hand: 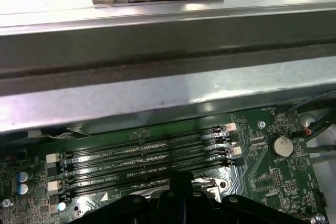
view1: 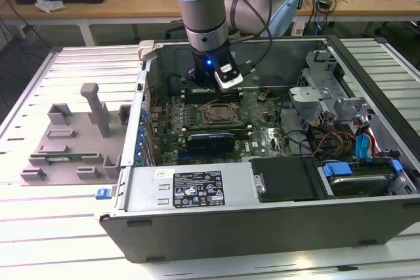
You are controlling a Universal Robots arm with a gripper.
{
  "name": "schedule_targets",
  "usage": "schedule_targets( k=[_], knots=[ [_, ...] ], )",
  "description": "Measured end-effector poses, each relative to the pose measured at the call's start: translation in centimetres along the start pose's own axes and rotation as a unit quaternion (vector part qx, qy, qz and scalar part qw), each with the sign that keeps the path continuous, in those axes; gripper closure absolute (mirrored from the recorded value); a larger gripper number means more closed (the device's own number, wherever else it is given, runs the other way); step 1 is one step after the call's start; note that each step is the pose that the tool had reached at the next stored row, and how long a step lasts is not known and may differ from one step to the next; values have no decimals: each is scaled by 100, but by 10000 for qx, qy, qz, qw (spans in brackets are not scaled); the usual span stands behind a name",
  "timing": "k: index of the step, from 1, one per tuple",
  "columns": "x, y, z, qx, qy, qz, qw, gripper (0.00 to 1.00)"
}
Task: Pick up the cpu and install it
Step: 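Install the first cpu locking lever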
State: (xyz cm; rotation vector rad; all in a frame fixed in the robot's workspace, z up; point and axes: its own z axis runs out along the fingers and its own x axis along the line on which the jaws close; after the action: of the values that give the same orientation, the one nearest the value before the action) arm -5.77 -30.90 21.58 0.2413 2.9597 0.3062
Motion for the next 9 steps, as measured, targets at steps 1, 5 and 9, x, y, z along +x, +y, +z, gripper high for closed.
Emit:
schedule_targets(
  k=[1, 5, 9],
  knots=[
    [8, -3, 7, -5, -24, -4, 10000, 89],
    [12, -10, 35, -19, -107, -21, 9999, 89],
    [20, -10, 58, -19, -156, -31, 9999, 89]
  ],
)
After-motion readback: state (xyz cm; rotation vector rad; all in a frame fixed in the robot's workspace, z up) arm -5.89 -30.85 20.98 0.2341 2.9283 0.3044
